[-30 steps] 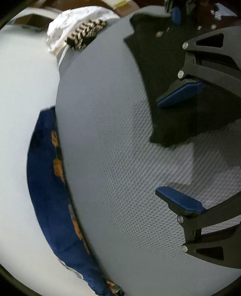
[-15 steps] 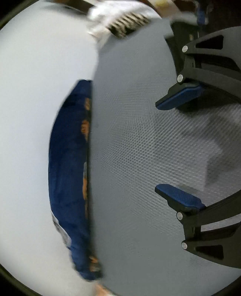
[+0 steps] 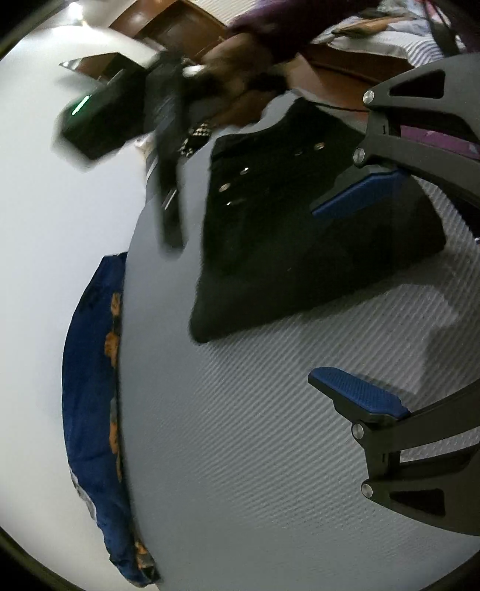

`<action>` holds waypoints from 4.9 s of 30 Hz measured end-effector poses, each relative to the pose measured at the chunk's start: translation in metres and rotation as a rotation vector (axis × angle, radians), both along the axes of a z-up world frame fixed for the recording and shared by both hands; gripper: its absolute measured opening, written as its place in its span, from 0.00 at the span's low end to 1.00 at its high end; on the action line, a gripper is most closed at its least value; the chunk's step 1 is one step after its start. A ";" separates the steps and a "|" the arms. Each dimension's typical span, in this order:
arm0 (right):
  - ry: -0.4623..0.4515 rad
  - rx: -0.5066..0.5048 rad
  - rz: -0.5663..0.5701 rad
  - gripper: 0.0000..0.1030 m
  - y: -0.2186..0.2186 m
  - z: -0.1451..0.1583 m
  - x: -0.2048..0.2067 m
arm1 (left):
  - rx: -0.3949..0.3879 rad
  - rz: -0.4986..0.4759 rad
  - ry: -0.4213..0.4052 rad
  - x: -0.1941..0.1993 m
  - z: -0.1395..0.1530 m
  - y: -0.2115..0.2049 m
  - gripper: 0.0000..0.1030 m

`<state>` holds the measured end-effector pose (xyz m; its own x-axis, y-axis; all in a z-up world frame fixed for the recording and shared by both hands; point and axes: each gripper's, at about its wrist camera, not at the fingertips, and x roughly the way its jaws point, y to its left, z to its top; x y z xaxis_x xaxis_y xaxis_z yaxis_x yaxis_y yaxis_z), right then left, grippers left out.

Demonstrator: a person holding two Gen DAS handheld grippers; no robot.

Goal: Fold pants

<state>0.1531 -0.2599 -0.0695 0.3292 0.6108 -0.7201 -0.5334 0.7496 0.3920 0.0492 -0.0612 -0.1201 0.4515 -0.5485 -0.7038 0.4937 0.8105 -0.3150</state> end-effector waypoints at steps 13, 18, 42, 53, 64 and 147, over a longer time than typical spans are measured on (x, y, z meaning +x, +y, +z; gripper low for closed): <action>0.072 -0.194 0.151 0.18 0.065 -0.049 0.048 | -0.048 0.011 0.054 -0.027 -0.038 -0.003 0.80; 0.055 -0.206 0.135 0.17 0.069 -0.054 0.049 | -0.025 -0.001 0.013 -0.039 -0.039 -0.009 0.80; 0.085 0.073 -0.255 0.67 -0.066 -0.049 -0.118 | -0.008 0.050 0.064 -0.035 -0.033 0.004 0.80; -0.085 0.400 -0.740 0.74 -0.175 -0.017 -0.234 | -0.102 0.030 0.030 -0.015 0.035 0.008 0.81; 0.027 0.540 -0.862 0.82 -0.156 -0.035 -0.238 | 0.016 0.040 -0.022 -0.004 0.033 -0.018 0.85; -0.012 0.108 -0.909 0.95 -0.148 -0.050 -0.204 | 0.297 0.136 -0.105 0.019 0.010 -0.051 0.91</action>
<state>-0.0504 -0.4077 -0.1195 0.7236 0.1768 -0.6672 0.2394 0.8424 0.4828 0.0683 -0.1120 -0.1104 0.5850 -0.2565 -0.7694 0.3923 0.9198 -0.0083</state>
